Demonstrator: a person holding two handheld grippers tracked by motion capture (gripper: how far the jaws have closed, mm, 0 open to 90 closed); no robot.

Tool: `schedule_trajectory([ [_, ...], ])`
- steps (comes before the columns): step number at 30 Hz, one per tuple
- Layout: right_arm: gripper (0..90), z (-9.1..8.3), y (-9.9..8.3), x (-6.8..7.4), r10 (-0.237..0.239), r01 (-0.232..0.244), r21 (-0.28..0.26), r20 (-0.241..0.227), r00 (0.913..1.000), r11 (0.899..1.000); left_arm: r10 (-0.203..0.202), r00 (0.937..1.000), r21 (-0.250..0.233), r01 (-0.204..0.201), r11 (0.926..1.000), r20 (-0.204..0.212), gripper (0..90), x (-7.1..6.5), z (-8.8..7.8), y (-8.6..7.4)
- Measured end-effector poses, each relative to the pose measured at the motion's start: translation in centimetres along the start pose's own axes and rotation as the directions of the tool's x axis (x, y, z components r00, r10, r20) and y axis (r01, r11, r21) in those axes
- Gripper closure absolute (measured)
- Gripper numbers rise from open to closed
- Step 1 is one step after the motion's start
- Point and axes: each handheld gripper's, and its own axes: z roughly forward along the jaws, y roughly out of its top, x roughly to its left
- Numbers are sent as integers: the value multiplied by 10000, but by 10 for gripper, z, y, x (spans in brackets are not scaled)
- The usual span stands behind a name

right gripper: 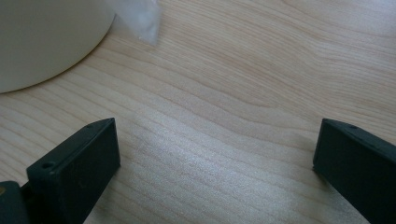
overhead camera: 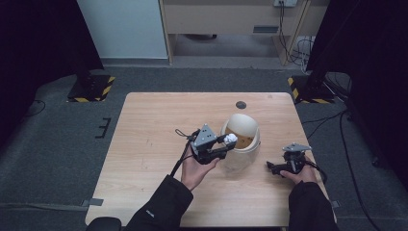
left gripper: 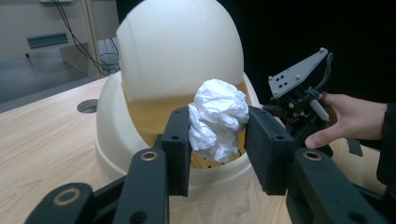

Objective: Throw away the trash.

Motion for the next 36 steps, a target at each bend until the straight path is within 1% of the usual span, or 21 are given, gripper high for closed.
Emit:
schedule_trajectory([
  [5, 7, 0, 0, 0, -4, 4, -2, -4, 10000, 10000, 8, 10000, 77, -8, 10000, 37, 615, -1, 6, 0],
  [7, 7, 0, 0, 0, -7, 7, 0, -7, 10000, 10000, 51, 10000, 207, -52, 9998, 28, 614, -1, 10, 0],
  [18, 7, 0, 0, 0, -26, 26, 12, -19, 10000, 10000, -1, 10000, 411, 1, 9992, 6, 610, 2, 17, -2],
  [22, 7, 0, 0, 0, -17, 17, 3, -13, 10000, 10000, -52, 10000, 423, 51, 9991, 30, 590, 2, 20, -3],
  [24, 7, 0, 0, 0, -42, 42, 8, -17, 10000, 10000, -47, 10000, 375, 46, 9993, 7, 544, 3, 21, -4],
  [31, 7, 0, 0, 0, -46, 46, 9, -30, 10000, 10000, 2, 10000, 249, -3, 9997, 48, 511, 2, 18, -2],
  [36, 7, 0, 0, 0, -45, 46, 13, -41, 10000, 10000, 155, 9998, 189, -157, 9997, 77, 489, 1, 7, 0],
])
